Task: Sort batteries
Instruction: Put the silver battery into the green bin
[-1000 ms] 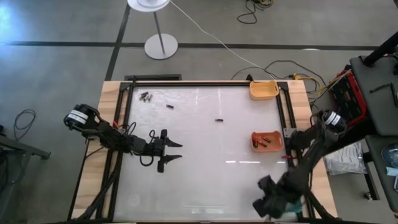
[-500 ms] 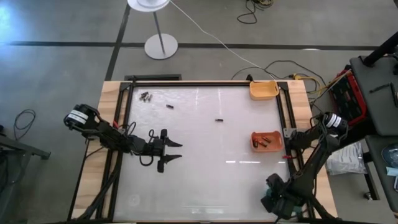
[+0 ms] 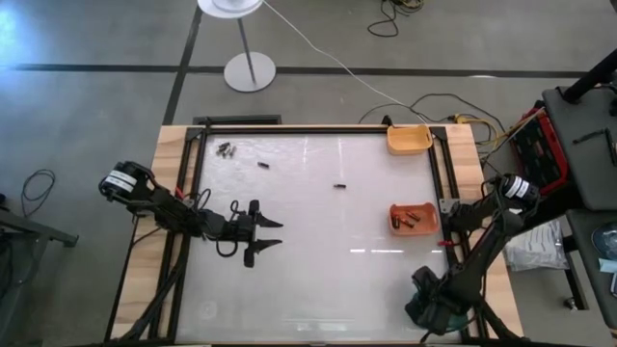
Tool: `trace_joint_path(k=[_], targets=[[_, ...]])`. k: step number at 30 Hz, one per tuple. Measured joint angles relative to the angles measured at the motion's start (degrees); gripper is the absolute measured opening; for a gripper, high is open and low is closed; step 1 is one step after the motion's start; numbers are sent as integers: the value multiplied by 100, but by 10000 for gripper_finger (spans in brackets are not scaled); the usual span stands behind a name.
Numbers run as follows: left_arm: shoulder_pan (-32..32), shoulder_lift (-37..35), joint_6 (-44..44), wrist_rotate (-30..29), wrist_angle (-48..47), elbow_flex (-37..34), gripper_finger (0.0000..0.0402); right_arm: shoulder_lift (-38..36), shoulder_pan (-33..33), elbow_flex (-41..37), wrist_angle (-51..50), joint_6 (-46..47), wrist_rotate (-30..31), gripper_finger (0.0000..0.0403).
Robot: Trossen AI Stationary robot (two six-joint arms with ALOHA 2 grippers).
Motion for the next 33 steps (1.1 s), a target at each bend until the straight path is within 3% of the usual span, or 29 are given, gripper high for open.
trace_joint_path(k=[6, 10, 12, 15, 19, 22, 24, 27, 29, 31, 33], targets=[[0, 0, -2, 3, 15, 0, 203, -279, 28, 889, -551, 360, -405, 153], [0, 2, -2, 4, 284, 0, 203, -421, 22, 2050, -1763, 621, 297, 159], [-2, 4, 0, 4, 627, 0, 203, -436, 15, 2670, -2572, 603, 1105, 154], [-1, 4, 67, 7, 1085, 53, 203, -437, -30, 3251, -3385, 95, 3079, 141], [-3, 9, 37, -208, 1020, 214, 203, -391, -364, 3353, -3318, -2094, 6092, 120], [-2, 65, -287, -1207, 512, 406, 203, -196, -743, 3216, -2589, -4383, 7774, 104], [6, 94, -633, -2215, -164, 614, 203, -7, -1077, 3103, -2097, -5706, 8212, 94], [130, 74, -618, -4252, -858, 1042, 203, 302, -1725, 2909, -1766, -6804, 8295, 80], [318, 18, 49, -5555, -1073, 1304, 202, 536, -2191, 2742, -1722, -6940, 8203, 72], [610, -70, 805, -6305, -1063, 1521, 198, 821, -2646, 2576, -1658, -6972, 7876, 66], [905, -214, 1298, -6521, -1059, 1701, 190, 1137, -3033, 2409, -1480, -6987, 7649, 64]])
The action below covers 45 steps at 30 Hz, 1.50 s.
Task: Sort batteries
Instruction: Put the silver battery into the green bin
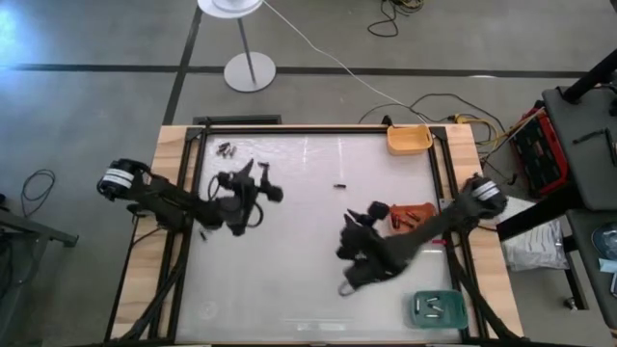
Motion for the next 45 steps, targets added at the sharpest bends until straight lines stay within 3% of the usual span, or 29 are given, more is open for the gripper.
trace_joint_path(k=[6, 11, 15, 18, 22, 24, 26, 27, 29, 32, 37, 45], targets=[[697, -258, 1819, -141, -253, 631, 159, 974, -519, -196, 1352, -1027, -99, 78], [1436, -375, 3789, -228, -531, 1228, 143, 1346, -476, -179, 3239, -3279, -110, 93], [2492, -375, 4296, -151, -1112, 1524, 128, 1328, -409, -168, 4726, -4895, -531, 93], [3316, -252, 4051, -4, -2293, 1716, 119, 1201, -407, -175, 5419, -5861, -1336, 84], [4101, 78, 3073, 626, -5115, 2090, 116, 1025, -431, -186, 5813, -6302, -1686, 67], [4389, 241, 2086, 1541, -6907, 2458, 116, 947, -431, -187, 5810, -6299, -1688, 61], [4707, 450, 903, 2981, -8720, 2932, 116, 903, -427, -191, 5798, -6299, -1688, 56], [4912, 585, 438, 3613, -9243, 3195, 116, 881, -413, -206, 5787, -6282, -1697, 54], [5319, 788, -259, 4278, -9976, 3595, 116, 870, -407, -209, 5796, -6177, -1700, 52], [5880, 988, -983, 4999, -10469, 4045, 116, 851, -407, -213, 5788, -6009, -1715, 53], [6571, 1202, -1697, 6469, -10448, 4155, 116, 839, -388, -350, 5783, -5464, -1748, 52], [6653, 1259, -1821, 6596, -9961, 3507, 116, 839, -368, -642, 5775, -4982, -1750, 50]])
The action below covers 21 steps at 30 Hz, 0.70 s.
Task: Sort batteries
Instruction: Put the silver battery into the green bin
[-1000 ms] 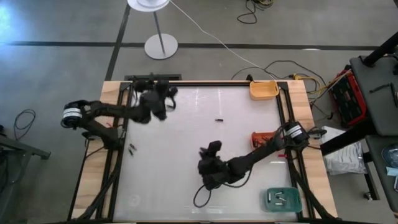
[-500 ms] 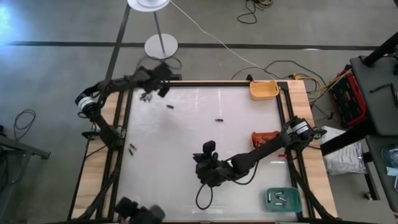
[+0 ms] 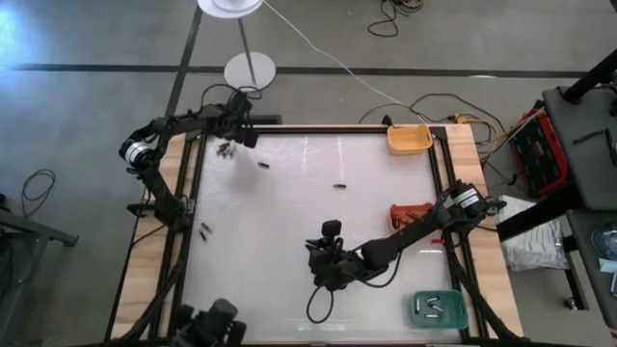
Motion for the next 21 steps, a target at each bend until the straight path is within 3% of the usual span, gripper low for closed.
trace_joint_path(k=[8, 21], targets=[[-24, -13, -78, 145, 313, -558, 116, 0, -41, -2, 12, 96, 2, 44], [-294, -55, -376, 296, 384, -603, 117, 0, -96, -2, 12, 270, 2, 45]])
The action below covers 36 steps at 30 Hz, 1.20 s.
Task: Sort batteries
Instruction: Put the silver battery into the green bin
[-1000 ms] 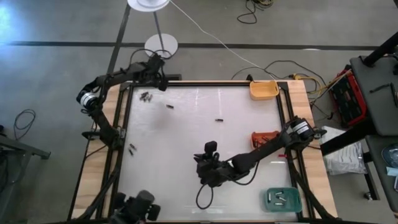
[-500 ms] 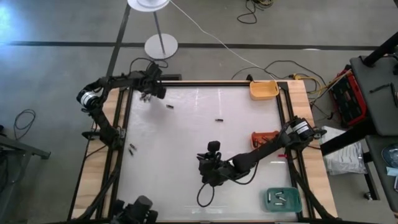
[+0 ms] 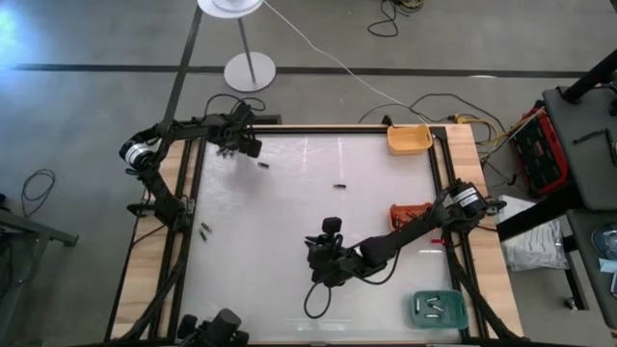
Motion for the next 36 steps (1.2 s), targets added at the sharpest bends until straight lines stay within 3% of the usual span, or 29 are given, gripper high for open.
trace_joint_path(k=[17, 23, 31, 36], targets=[[71, 136, -660, -29, -107, 29, 116, -2, -4, 0, 2, 18, -245, 48], [136, 475, -901, 571, -338, 278, 112, -13, 4, -2, -70, 18, -250, 46], [114, 870, -756, 745, -740, 601, 15, -559, 217, -7, -1111, 614, -236, 49], [96, 770, -495, 659, -732, 565, 10, -1109, 452, -64, -2047, 1421, 39, 54]])
